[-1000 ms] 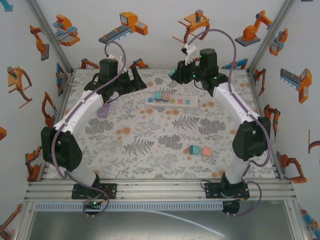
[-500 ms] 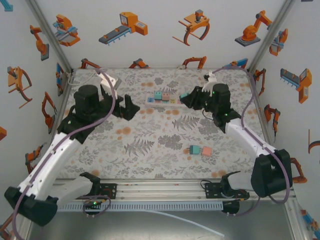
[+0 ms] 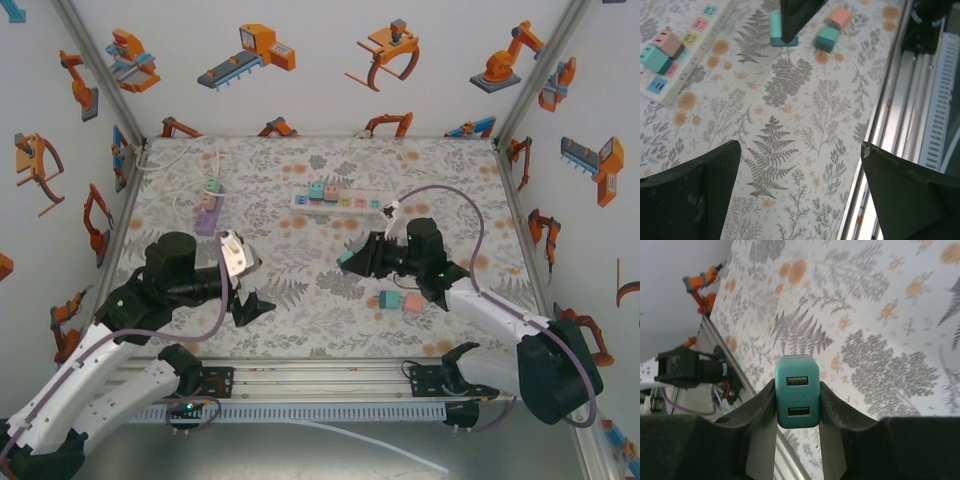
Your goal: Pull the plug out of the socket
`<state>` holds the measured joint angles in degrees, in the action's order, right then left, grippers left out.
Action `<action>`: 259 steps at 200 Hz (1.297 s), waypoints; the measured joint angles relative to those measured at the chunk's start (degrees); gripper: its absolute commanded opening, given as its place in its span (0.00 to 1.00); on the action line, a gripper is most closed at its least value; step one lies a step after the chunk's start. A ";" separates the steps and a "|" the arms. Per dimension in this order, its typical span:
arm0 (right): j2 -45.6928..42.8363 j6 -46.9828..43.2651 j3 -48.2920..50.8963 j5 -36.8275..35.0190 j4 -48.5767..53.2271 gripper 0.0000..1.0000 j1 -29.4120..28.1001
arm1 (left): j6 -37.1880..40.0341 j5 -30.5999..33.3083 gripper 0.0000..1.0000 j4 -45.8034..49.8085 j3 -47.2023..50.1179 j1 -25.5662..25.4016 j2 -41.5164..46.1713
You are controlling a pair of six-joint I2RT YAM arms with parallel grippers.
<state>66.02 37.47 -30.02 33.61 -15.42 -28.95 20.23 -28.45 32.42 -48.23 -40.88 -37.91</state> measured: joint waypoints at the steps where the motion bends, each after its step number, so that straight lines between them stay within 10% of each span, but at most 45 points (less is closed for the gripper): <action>1: 0.00 -0.04 0.00 0.00 0.11 0.03 -0.11 | 0.15 0.00 0.97 0.11 0.00 -0.13 0.00; 78: 0.66 -10.97 -1.95 -6.12 19.15 0.05 -6.38 | 14.21 6.91 0.97 10.69 0.02 -11.91 -9.33; 153: 14.29 -14.82 -6.49 -10.36 22.34 0.15 -9.94 | 14.99 9.33 0.97 10.40 1.22 -12.46 -8.37; 259: 11.26 -14.75 -7.23 -20.09 27.71 0.43 -10.25 | 14.43 9.33 0.97 7.67 1.84 -12.87 -13.03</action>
<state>77.28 22.72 -37.26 13.52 12.29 -39.20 34.65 -19.11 40.10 -46.39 -53.76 -50.94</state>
